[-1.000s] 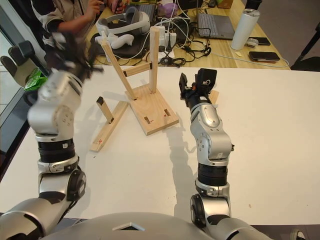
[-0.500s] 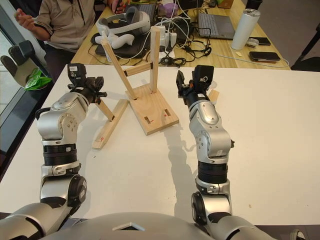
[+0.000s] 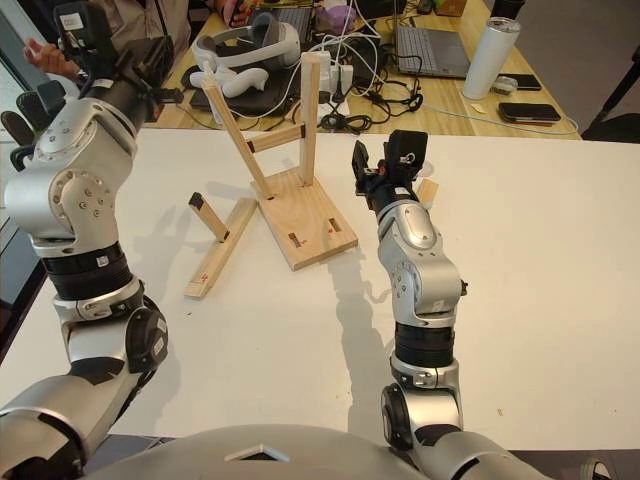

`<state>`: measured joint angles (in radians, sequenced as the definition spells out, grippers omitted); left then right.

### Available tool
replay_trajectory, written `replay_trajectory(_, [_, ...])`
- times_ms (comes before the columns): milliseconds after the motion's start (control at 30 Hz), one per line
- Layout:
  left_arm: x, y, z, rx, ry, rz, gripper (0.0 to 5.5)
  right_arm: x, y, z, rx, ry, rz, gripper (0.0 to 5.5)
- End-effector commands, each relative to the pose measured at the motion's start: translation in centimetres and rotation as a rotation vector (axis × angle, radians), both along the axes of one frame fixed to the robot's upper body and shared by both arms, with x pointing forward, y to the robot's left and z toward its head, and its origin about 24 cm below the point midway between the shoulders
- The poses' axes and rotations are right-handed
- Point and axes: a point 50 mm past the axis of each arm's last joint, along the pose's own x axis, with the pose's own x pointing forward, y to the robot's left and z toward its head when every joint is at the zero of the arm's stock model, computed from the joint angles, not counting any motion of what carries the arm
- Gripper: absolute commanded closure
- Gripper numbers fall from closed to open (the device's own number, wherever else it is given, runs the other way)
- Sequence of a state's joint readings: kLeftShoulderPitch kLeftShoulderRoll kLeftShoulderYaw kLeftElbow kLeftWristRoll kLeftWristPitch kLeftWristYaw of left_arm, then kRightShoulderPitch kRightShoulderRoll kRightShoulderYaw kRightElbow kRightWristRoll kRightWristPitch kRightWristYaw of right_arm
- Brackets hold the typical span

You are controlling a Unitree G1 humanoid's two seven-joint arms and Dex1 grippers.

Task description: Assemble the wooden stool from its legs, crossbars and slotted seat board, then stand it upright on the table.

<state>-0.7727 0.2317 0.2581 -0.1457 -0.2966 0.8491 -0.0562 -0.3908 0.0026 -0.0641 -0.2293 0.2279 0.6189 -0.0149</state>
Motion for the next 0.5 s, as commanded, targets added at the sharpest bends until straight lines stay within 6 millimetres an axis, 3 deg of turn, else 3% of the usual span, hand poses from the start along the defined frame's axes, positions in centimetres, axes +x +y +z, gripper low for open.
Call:
replay_trajectory(33, [0.1,-0.5,-3.2,0.028,0.117,-0.044,4.04,-0.1,0.0,0.1,0.004,0.007,0.001,3.0])
replay_trajectory(200, [1.3,-2.4,-11.6,0.121,0.412,-0.092,4.04,0.0,0.4,0.1,0.0,0.012,0.022,3.0])
replay_trajectory(267, [2.0,-2.4,-12.8,0.14,0.457,-0.068,4.04,0.1,0.4,0.1,-0.003,0.011,0.029,3.0])
replay_trajectory(400, [3.8,-3.1,-10.5,0.039,0.335,-0.052,4.04,0.1,0.4,0.1,-0.005,0.013,0.029,3.0])
replay_trajectory(500, [4.4,-3.8,-6.8,-0.026,0.186,-0.065,4.04,0.1,0.4,0.1,-0.002,0.013,0.025,3.0])
